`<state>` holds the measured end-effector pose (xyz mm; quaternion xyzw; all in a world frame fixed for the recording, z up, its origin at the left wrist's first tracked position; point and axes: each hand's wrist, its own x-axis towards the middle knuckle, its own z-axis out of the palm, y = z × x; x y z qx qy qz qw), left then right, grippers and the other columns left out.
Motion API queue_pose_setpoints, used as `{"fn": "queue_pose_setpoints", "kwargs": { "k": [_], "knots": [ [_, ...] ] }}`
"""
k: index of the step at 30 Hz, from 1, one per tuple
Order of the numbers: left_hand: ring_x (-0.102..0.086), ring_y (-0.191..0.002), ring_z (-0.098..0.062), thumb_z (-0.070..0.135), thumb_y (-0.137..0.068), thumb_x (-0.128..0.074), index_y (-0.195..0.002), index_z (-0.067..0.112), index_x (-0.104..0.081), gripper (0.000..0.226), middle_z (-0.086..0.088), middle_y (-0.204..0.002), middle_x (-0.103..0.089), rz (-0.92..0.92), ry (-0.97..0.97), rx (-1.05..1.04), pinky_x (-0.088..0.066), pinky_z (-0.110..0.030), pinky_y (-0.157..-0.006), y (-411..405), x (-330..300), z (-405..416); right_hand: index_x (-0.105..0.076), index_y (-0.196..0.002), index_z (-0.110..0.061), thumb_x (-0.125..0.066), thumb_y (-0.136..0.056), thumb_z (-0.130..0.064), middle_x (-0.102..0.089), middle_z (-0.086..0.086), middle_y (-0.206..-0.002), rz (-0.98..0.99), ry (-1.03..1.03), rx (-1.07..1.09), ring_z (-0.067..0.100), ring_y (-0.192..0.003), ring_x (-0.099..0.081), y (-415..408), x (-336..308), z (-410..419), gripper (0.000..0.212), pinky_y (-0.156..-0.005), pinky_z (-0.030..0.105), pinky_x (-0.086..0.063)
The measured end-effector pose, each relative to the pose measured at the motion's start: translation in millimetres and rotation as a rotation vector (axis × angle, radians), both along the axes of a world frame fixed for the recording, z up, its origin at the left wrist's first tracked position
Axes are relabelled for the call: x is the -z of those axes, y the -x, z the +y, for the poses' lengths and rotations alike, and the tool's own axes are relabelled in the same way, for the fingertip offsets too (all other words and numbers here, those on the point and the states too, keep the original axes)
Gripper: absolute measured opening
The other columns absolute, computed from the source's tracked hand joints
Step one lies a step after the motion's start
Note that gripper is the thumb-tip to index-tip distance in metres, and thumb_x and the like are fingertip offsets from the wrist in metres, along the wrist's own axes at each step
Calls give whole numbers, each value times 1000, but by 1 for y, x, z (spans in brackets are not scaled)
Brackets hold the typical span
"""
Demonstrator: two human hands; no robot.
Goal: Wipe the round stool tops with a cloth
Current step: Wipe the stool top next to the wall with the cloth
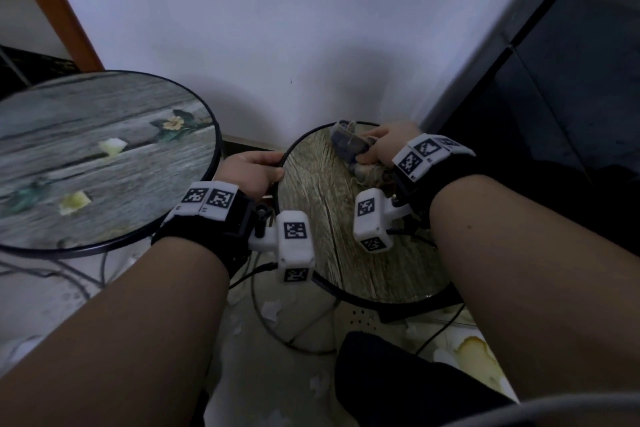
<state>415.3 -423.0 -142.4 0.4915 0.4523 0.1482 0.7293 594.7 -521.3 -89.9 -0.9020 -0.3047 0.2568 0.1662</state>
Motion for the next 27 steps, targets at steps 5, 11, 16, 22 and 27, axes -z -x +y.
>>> {"fn": "queue_pose_setpoints", "kwargs": {
  "k": [5,11,16,22,27],
  "knots": [
    [-58,-61,-17,-4,-90,-52,-112,11,-64,29,-3,-75,-64,-7,-8,7,-49,-26,-57,0,1,-1,-68,-116,-21,-77,-74,-12,-64,-7,-93,52,-72,66,8,-84,-57,7,5,-12,44,-83,25,-49],
    [-59,-63,-17,-2,-91,-52,-114,10,-64,29,-4,-79,-64,-14,-20,13,-50,-23,-56,3,0,-4,-68,-115,-17,-75,-74,-1,-67,-2,-98,151,-135,135,9,-87,-57,15,9,-23,44,-76,21,-45],
    [-60,-51,-11,-4,-91,-50,-117,6,-63,30,0,-71,-64,-46,-59,-1,-49,-19,-46,3,1,-10,-65,-121,-15,-74,-76,-3,-67,0,-106,140,-108,124,9,-93,-56,25,4,-35,47,-75,15,-45],
    [-56,-63,-16,-1,-93,-49,-120,7,-61,30,-3,-76,-61,-23,-86,29,-50,-22,-52,11,2,-14,-65,-120,-15,-72,-78,-3,-66,-2,-102,143,-130,160,7,-90,-54,39,1,-52,45,-55,5,-43],
    [-56,-64,-16,5,-93,-53,-125,10,-58,33,-8,-92,-63,37,-102,63,-48,-16,-41,20,6,-18,-64,-122,-16,-73,-77,-5,-66,-2,-108,126,-117,155,9,-94,-54,45,5,-57,47,-78,17,-40]
  ]
}}
